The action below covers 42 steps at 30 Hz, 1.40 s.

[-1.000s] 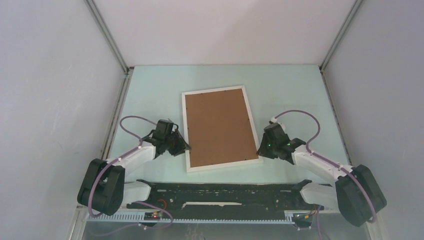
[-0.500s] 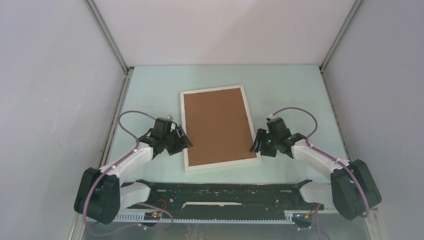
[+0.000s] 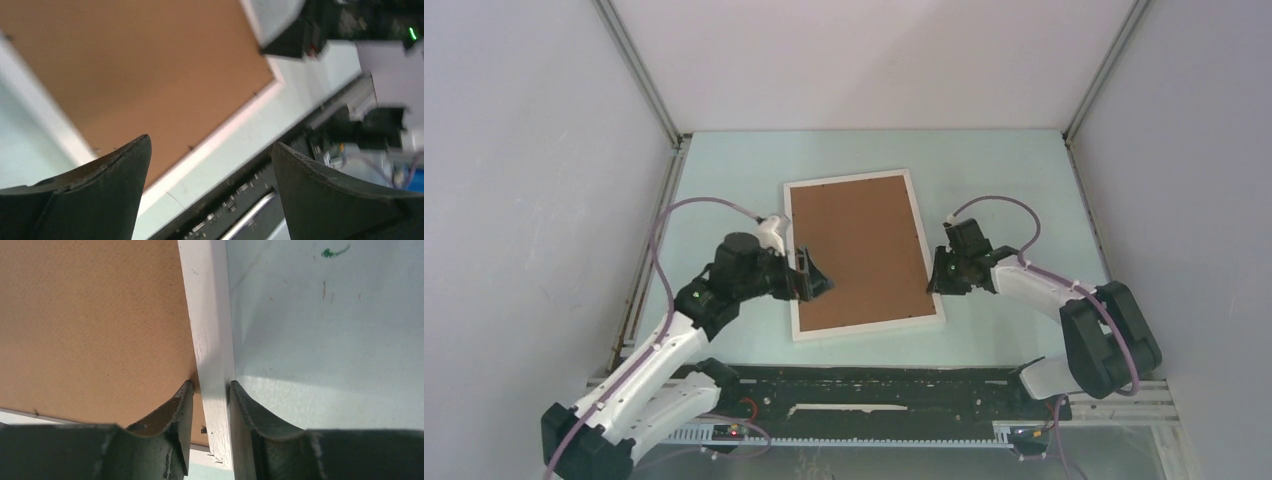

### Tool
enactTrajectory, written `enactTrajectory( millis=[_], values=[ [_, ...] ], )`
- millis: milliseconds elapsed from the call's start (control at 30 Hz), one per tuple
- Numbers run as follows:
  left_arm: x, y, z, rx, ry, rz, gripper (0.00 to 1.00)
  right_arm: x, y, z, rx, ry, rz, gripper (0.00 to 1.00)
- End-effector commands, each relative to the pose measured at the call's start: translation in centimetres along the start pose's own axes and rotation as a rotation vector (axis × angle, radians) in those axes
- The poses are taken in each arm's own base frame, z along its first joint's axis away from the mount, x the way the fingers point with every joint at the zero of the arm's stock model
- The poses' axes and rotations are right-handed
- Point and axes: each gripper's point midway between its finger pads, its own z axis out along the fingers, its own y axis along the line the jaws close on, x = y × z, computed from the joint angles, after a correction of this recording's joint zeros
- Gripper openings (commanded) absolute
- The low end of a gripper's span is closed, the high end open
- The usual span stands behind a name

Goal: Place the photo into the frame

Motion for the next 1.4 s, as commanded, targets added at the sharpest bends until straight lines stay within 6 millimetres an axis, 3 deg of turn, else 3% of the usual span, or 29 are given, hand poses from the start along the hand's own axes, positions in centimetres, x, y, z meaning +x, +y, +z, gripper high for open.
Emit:
enactTrajectory(
  millis=[0,67,133,367,467,567,667,833,900,1000,1133,1267,1367],
  values=[
    [1.7,-4.8,0.5,0.150,-0.024,0.202,0.97,-1.8,0.2,0.5,0.059,-0.053,-0.063,0.29],
    [2.2,-6.1,1.2,0.134,-0.058,0.322,0.97,-2.2,1.0,-0.4,0.041,-0.044,-0.058,0.10],
    [2.7,-7.8,2.0,0.125,-0.104,0.462,0.98,-2.8,2.4,-1.9,-0.003,-0.027,-0.056,0.00],
    [6.1,-11.8,6.1,-0.077,-0.149,0.981,1.00,-3.0,5.4,-6.8,-0.161,0.131,0.018,0.00],
    [6.7,-12.0,8.0,-0.178,-0.116,1.048,1.00,-3.4,5.9,-8.4,-0.194,0.117,0.031,0.00],
    [6.8,-13.2,8.0,-0.127,-0.099,1.013,1.00,-3.5,5.6,-9.0,-0.188,0.100,0.023,0.00],
    [8.5,-14.0,7.8,0.013,-0.012,0.940,1.00,-3.9,5.2,-8.9,-0.169,0.052,0.015,0.29],
    [8.4,-13.4,6.2,0.082,0.023,0.789,1.00,-3.7,4.9,-7.0,-0.156,0.069,-0.014,0.51],
    [6.9,-11.9,5.5,0.060,0.005,0.639,1.00,-3.4,5.3,-6.6,-0.146,0.058,-0.065,0.58],
    [3.6,-7.2,4.1,-0.033,-0.032,0.365,0.99,-3.1,6.0,-6.3,-0.141,0.022,-0.133,0.72],
    [-0.5,2.9,1.1,-0.322,-0.119,0.010,1.00,-2.1,3.0,-5.0,-0.051,0.032,-0.049,0.77],
    [-0.1,10.6,-0.1,-0.460,-0.081,-0.308,1.00,-0.7,1.4,-3.8,-0.061,0.061,0.005,0.77],
    [1.4,13.4,0.5,-0.522,-0.035,-0.389,1.00,-1.0,1.1,-2.6,-0.093,0.064,0.047,0.77]
  ],
)
